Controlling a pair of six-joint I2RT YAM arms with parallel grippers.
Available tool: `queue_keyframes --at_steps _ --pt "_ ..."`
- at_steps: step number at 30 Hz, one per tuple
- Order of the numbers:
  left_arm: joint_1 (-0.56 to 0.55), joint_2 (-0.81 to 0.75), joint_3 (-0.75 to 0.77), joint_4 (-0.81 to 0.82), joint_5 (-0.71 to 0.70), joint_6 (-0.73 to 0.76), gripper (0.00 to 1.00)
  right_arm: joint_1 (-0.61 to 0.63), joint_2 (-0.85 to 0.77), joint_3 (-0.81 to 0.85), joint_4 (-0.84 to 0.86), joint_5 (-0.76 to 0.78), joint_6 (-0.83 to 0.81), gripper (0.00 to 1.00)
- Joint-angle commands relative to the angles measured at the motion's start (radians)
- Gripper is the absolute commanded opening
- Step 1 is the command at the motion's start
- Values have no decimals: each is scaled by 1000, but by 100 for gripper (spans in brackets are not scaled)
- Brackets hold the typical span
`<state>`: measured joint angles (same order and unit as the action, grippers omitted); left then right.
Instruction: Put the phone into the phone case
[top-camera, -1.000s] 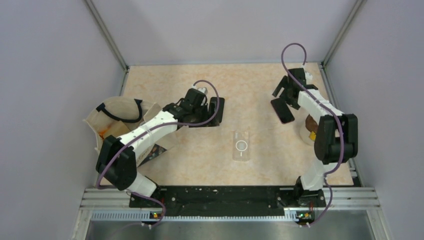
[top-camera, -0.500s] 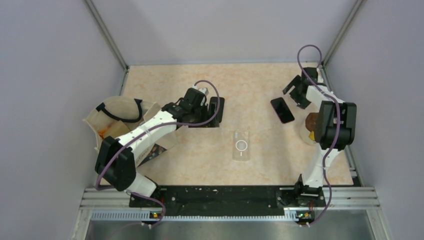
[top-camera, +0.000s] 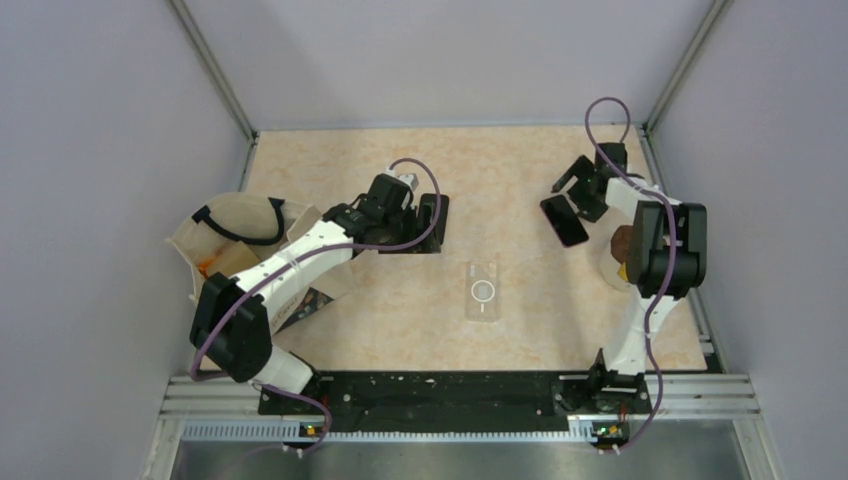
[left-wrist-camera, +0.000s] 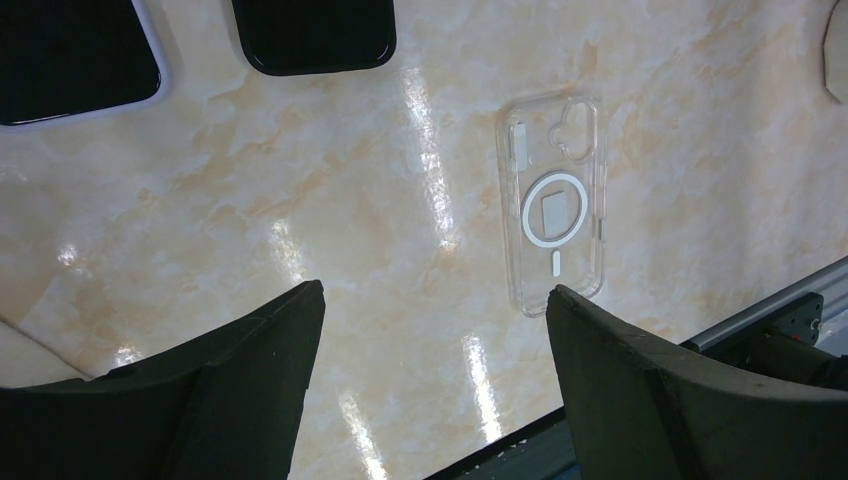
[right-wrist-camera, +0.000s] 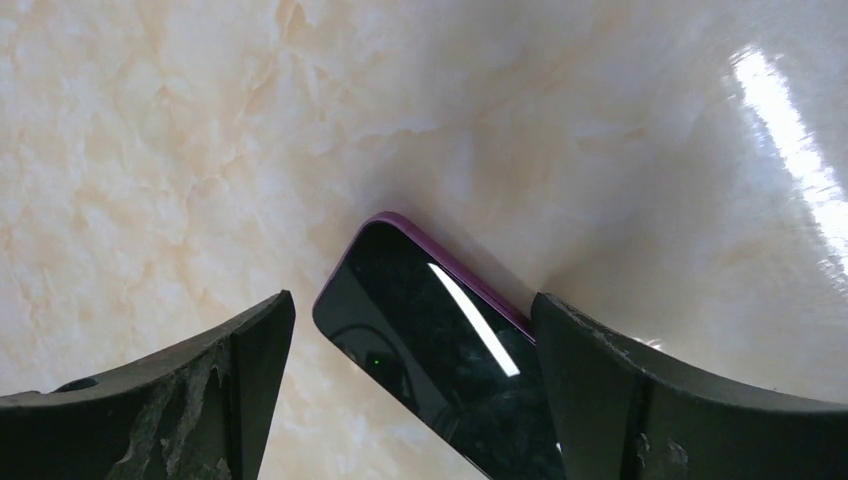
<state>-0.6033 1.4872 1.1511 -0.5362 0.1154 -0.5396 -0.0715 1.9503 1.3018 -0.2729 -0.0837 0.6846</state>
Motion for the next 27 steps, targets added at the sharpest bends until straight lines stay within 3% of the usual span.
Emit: queue_keyframes --at_steps 1,17,27 --pt "2 -22 31 24 8 7 87 78 -6 -47 -74 -24 0 88" --pt "2 -40 -7 38 6 1 87 326 -296 -460 -12 69 120 90" --pt "2 -46 -21 42 7 -2 87 537 -331 -474 -121 249 117 90"
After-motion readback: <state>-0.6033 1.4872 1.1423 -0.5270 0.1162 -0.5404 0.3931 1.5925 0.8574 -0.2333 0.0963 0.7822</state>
